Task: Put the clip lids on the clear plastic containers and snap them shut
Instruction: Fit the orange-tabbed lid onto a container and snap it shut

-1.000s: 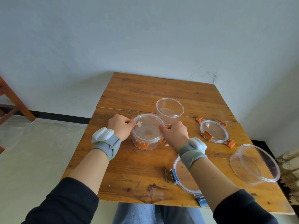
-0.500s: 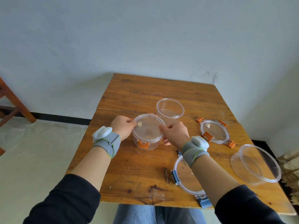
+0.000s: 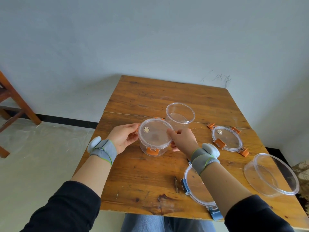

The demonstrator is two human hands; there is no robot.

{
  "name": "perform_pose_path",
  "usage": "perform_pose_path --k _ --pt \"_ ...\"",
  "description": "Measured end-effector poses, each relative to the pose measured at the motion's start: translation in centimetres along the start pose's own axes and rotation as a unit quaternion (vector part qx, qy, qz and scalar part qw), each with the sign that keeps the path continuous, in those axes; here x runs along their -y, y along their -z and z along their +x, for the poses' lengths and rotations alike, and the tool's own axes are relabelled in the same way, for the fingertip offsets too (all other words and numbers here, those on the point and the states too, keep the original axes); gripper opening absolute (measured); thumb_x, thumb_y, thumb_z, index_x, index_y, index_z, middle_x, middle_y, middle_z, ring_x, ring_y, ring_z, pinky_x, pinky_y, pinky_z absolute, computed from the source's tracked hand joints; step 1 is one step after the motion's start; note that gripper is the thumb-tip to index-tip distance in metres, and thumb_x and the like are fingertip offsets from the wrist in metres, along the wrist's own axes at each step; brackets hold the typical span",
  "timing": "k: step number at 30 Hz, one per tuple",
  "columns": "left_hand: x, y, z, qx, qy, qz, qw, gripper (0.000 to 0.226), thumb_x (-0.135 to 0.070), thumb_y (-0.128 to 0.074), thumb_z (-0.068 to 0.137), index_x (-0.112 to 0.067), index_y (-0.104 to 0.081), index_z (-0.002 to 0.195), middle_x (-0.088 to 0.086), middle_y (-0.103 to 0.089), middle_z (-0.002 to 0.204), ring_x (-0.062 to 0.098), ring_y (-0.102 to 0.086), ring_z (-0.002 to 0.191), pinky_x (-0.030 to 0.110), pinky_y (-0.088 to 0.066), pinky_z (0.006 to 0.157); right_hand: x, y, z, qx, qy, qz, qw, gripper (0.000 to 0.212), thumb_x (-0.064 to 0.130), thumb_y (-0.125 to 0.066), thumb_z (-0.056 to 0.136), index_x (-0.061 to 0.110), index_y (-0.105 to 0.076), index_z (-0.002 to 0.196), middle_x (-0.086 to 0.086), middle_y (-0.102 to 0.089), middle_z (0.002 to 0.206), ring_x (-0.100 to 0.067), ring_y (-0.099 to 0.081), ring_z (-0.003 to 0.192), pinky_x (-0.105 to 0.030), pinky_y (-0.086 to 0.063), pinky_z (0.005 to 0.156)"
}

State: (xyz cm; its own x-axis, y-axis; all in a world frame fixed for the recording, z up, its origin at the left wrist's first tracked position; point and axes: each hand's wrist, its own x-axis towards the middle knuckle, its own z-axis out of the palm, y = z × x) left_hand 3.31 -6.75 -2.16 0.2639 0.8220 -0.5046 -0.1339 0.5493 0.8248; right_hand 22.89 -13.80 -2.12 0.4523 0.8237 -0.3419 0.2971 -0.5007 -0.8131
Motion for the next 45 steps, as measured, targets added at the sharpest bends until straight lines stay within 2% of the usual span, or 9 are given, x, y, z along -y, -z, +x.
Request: perform_pose_path --k 2,5,8,12,23,36,40,43,45 --pt "0.2 0.5 0.1 0.004 0.016 -0.033 0.999 0.023 -0.01 -0.06 0.091 -0.007 -0.067 0.113 0.01 -0.063 0.101 0.019 -0.058 0.09 0.031 -0.058 0.079 0.2 0.0 0.1 0.003 0.007 0.0 1.0 0.034 0.035 -0.061 0.092 0.003 -0.062 0.082 -0.009 -0.066 0.066 -0.017 -0.065 0.053 -0.025 -0.058 0.048" --pt "0.1 0.6 0.5 -0.068 -0.048 0.096 0.992 0.025 -0.016 -0.067 0.087 -0.006 -0.071 0.109 0.007 -0.066 0.092 0.017 -0.059 0.085 0.036 -0.054 0.087 0.5 0.0 0.3 0.012 0.014 -0.009 1.0 0.034 0.034 -0.061 0.093 0.005 -0.059 0.074 -0.011 -0.066 0.065 -0.018 -0.065 0.053 -0.026 -0.057 0.047" --pt "-0.6 0.4 1.1 -0.129 -0.167 0.337 0.918 0.031 -0.031 -0.068 0.085 -0.002 -0.077 0.089 0.014 -0.075 0.083 0.026 -0.07 0.077 0.04 -0.059 0.082 0.6 -0.1 0.4 0.015 0.017 -0.012 1.0 0.035 0.034 -0.061 0.093 0.003 -0.061 0.078 -0.012 -0.067 0.067 -0.018 -0.065 0.052 -0.024 -0.056 0.046" --pt "-1.6 -0.3 1.1 -0.113 -0.185 0.508 0.834 0.045 -0.052 -0.071 0.074 -0.007 -0.079 0.075 0.016 -0.075 0.078 0.032 -0.071 0.076 0.047 -0.058 0.075 0.6 -0.2 0.6 0.017 0.026 -0.014 0.999 0.039 0.036 -0.061 0.092 -0.002 -0.065 0.084 -0.015 -0.071 0.071 -0.02 -0.068 0.054 -0.025 -0.058 0.051" --pt "-2.3 -0.5 1.1 -0.091 -0.095 0.316 0.94 0.034 -0.02 -0.082 0.071 0.0 -0.074 0.098 0.014 -0.072 0.095 0.023 -0.07 0.082 0.029 -0.059 0.067 0.3 -0.3 1.1 0.007 0.033 -0.017 0.999 0.047 0.039 -0.063 0.09 -0.008 -0.068 0.091 -0.015 -0.075 0.072 -0.021 -0.074 0.058 -0.034 -0.063 0.063" --pt "-2.5 -0.1 1.4 -0.141 -0.123 0.302 0.935 0.023 -0.024 -0.08 0.071 -0.006 -0.077 0.085 0.013 -0.074 0.083 0.029 -0.072 0.082 0.041 -0.061 0.078 1.3 -1.6 1.7 0.013 0.03 -0.011 0.999 0.036 0.03 -0.064 0.088 -0.006 -0.068 0.094 -0.02 -0.075 0.083 -0.028 -0.075 0.072 -0.04 -0.063 0.074" --pt "-3.4 1.2 2.0 -0.153 -0.131 0.238 0.95 0.009 -0.015 -0.077 0.074 -0.016 -0.07 0.067 0.012 -0.069 0.082 0.026 -0.066 0.082 0.042 -0.058 0.086 3.5 -3.6 3.2 -0.003 0.021 0.023 0.999 0.032 0.014 -0.059 0.077 -0.015 -0.064 0.09 -0.015 -0.06 0.072 -0.026 -0.055 0.066 -0.033 -0.047 0.06" --pt "-4.3 2.0 3.1 -0.173 -0.12 0.155 0.965 0.017 -0.009 -0.078 0.074 -0.006 -0.072 0.09 0.009 -0.065 0.077 0.024 -0.06 0.077 0.039 -0.056 0.088 5.2 -5.3 4.3 -0.004 0.02 0.029 0.999 0.015 0.014 -0.057 0.077 0.002 -0.062 0.07 -0.01 -0.049 0.067 -0.02 -0.042 0.065 -0.031 -0.036 0.058" --pt "-4.7 2.5 4.0 -0.165 -0.113 0.11 0.974 0.031 -0.005 -0.076 0.075 0.0 -0.069 0.105 0.011 -0.065 0.081 0.023 -0.06 0.078 0.039 -0.055 0.089 5.9 -6.1 5.2 -0.006 0.018 0.054 0.998 0.025 0.016 -0.058 0.076 -0.008 -0.063 0.072 -0.009 -0.05 0.066 -0.018 -0.044 0.065 -0.031 -0.038 0.06"
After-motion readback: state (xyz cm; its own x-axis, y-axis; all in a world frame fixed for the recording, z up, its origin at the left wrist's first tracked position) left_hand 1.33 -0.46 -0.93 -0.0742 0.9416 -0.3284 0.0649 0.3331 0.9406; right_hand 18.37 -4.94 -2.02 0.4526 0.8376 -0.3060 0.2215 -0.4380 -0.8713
